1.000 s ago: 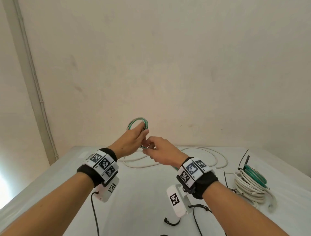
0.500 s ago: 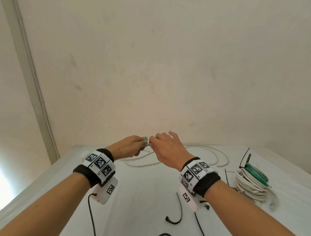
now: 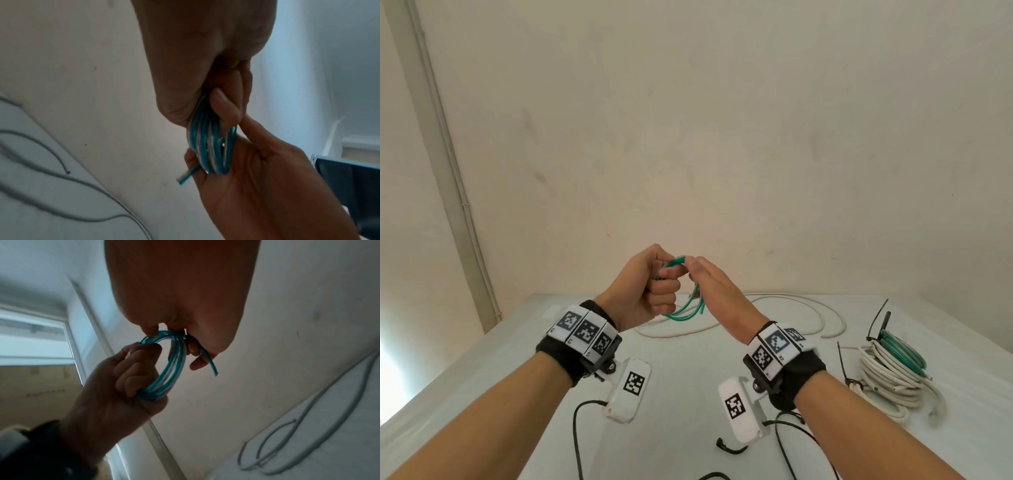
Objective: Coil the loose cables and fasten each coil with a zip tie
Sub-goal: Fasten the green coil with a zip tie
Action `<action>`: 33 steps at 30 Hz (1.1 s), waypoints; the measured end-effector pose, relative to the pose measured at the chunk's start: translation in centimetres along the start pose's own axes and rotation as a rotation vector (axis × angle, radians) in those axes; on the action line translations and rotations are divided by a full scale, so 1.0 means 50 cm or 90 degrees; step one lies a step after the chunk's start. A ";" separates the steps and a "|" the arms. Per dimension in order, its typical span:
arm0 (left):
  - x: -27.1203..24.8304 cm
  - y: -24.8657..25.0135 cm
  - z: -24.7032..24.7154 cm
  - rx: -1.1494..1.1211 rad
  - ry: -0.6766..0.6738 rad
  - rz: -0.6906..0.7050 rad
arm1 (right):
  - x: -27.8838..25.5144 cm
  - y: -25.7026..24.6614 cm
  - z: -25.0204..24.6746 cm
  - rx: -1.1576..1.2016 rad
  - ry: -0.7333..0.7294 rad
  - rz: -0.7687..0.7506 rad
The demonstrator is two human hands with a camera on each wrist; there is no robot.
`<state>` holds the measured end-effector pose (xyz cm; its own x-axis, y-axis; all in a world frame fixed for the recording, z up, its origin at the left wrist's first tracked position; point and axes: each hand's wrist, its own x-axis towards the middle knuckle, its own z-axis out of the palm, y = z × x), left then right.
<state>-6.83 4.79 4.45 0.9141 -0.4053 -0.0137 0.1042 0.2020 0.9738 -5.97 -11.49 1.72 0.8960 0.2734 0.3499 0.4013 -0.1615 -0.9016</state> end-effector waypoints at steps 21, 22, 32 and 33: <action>0.019 -0.017 0.026 -0.109 0.108 0.004 | 0.006 -0.028 0.012 0.552 0.096 0.240; 0.018 -0.015 0.023 -0.092 0.097 -0.015 | 0.007 -0.026 0.009 0.529 0.103 0.237; 0.007 0.001 0.048 0.171 0.134 0.010 | -0.005 -0.023 -0.006 0.207 0.076 0.182; 0.008 -0.003 0.049 0.157 0.130 0.007 | -0.006 -0.021 -0.007 0.210 0.072 0.180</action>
<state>-7.44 2.43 4.86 0.9771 -0.2113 -0.0245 0.0191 -0.0274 0.9994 -6.58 -11.74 2.63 0.9842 0.1542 0.0865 0.0713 0.1016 -0.9923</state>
